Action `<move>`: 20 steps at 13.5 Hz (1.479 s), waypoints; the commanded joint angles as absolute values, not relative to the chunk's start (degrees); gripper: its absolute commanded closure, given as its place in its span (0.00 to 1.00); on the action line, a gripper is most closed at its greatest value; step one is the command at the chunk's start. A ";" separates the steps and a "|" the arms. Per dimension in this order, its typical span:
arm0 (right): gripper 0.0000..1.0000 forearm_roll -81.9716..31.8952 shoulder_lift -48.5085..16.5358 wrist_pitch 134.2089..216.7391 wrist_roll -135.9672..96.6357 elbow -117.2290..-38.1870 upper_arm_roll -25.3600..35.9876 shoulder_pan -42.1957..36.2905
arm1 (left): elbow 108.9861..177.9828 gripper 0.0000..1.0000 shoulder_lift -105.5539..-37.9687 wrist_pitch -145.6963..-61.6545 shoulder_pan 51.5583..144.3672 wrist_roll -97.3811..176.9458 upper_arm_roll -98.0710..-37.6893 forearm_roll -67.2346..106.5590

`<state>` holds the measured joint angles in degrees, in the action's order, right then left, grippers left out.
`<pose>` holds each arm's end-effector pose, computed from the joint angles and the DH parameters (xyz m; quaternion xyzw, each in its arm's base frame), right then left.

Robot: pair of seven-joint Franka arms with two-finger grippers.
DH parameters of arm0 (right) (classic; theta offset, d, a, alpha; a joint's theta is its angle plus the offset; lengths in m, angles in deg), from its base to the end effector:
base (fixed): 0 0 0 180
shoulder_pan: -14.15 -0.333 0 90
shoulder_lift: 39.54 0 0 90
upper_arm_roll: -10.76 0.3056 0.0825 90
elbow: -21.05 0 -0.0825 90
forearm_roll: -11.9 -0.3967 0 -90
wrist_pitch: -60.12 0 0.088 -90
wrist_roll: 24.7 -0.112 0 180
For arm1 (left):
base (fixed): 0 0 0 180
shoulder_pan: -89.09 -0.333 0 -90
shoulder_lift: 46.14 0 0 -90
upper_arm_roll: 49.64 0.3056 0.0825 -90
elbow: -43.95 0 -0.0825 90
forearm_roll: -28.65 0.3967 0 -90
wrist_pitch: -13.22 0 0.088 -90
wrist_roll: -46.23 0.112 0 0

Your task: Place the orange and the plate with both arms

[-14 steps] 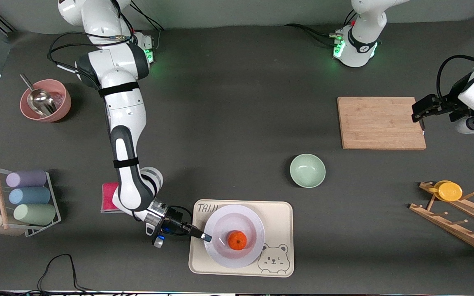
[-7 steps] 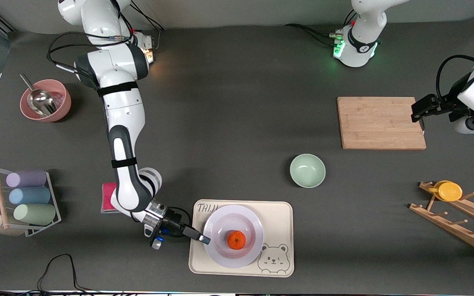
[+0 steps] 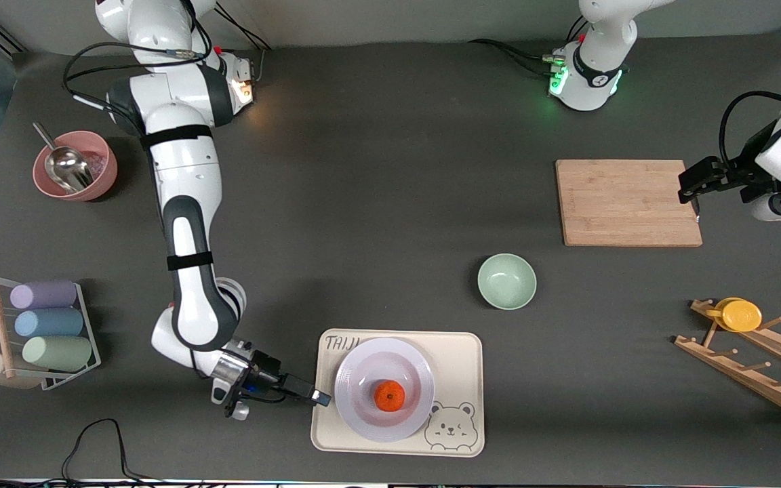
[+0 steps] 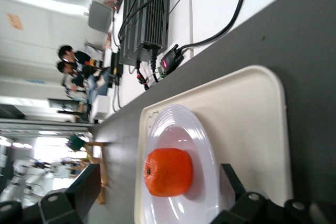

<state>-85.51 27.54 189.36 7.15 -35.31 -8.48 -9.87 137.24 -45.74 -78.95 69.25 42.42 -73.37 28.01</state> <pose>0.7850 0.2083 0.1684 -0.8541 0.0867 -0.1742 0.4823 0.5660 -0.0404 0.5881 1.0000 -0.0004 -0.0068 0.0037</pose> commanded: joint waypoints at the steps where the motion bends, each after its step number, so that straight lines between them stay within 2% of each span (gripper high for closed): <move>1: 0.00 -74.90 18.85 189.67 4.75 -44.76 -8.84 -10.73 | 138.69 0.00 -44.03 -80.38 68.87 43.07 -73.37 26.99; 5: 0.00 -62.76 7.87 189.58 4.57 -57.58 -10.33 -11.78 | 138.61 0.00 -43.77 -80.20 68.70 43.16 -73.29 26.72; 8: 0.00 -48.80 -0.66 189.49 -0.49 -65.32 -11.21 -12.31 | 138.69 0.00 -43.85 -80.20 68.70 43.24 -73.20 26.72; 14: 0.00 -15.75 -15.87 181.16 -17.21 -72.71 -12.35 -13.45 | 138.69 0.00 -44.03 -80.38 68.70 43.16 -73.20 26.72; 17: 0.00 1.38 -23.08 172.56 -26.59 -73.08 -12.09 -14.67 | 138.69 0.00 -44.03 -80.38 68.70 43.16 -73.20 26.72; 20: 0.00 6.61 -29.23 164.38 -31.20 -73.26 -12.18 -17.84 | 138.69 0.00 -43.94 -80.29 68.70 43.16 -73.28 26.72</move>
<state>2.53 -23.69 167.76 -27.49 -70.28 -11.78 -15.40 137.25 -45.70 -79.63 69.22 42.42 -73.22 27.62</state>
